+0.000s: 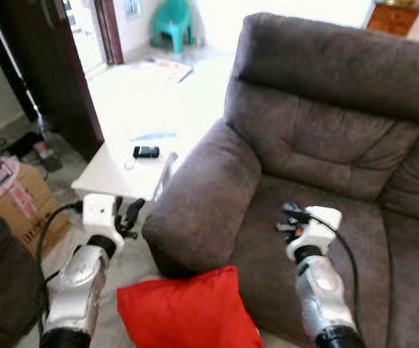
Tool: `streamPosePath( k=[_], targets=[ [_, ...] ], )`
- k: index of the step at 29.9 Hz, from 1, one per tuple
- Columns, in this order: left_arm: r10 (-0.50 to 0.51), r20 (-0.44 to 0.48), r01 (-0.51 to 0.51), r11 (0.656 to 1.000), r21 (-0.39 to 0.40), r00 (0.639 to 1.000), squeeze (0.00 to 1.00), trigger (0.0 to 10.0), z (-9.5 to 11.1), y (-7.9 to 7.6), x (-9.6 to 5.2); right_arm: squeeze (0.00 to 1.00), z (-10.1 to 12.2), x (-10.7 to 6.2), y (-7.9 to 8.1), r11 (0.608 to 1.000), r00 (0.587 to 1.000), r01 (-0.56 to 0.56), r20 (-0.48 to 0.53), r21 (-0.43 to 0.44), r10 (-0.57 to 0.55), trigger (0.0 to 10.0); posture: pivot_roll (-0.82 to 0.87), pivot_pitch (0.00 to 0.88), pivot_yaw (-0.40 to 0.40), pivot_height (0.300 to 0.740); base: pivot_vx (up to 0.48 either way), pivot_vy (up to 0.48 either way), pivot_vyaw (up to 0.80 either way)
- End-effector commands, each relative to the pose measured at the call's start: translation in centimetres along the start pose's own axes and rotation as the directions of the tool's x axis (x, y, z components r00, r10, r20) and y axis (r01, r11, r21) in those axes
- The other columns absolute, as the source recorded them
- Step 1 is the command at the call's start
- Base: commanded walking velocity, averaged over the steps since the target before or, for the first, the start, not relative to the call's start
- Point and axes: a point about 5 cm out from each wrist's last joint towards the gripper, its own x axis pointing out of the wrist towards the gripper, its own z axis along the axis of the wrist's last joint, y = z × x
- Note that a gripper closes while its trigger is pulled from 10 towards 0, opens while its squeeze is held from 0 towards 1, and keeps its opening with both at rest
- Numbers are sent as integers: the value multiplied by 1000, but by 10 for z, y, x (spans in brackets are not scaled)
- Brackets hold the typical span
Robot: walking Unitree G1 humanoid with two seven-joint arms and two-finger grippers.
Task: Move the pillow to the sofa from floor
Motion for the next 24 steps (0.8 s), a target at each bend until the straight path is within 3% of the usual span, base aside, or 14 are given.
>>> streamPosePath(
  k=[1, 8, 11, 14, 19, 24],
  targets=[
    [-18, -12, 18, 1000, -14, 1000, 0, 10000, -3, -4, -1, 0, 1, -1, -6, 1000, 1000, 7, -10, -22, -7, 10000, 104, 0, -44, 740, 0, 0, 0],
    [-45, -34, 44, 999, -27, 998, 0, 10000, -6, -10, -2, 0, -3, 2, -13, 997, 996, -6, -86, -75, -1, 10000, 99, 0, -53, 740, 0, 0, 0],
    [-47, -39, 46, 998, -33, 998, 0, 10000, -7, -10, -2, 0, -10, 9, -13, 992, 982, -32, -188, -123, 9, 10000, 105, 0, -64, 740, 0, 0, 0],
    [-27, -35, 26, 999, -30, 999, 0, 10000, -6, -8, -2, 0, -4, 17, -4, 995, 987, -58, -152, -82, 45, 10000, 128, 0, -85, 740, 0, 0, 0],
    [66, -16, -66, 998, -20, 998, 0, 10000, -9, 3, -6, 0, 2, 22, 25, 986, 983, -161, -98, -45, 157, 10000, 161, 0, -124, 740, 0, 0, 0],
    [97, -23, -98, 995, -22, 995, 0, 10000, -13, 6, -9, 0, -4, 19, 32, 983, 980, -179, -98, -46, 174, 10000, 179, 0, -139, 740, 0, 0, 0]
  ],
)
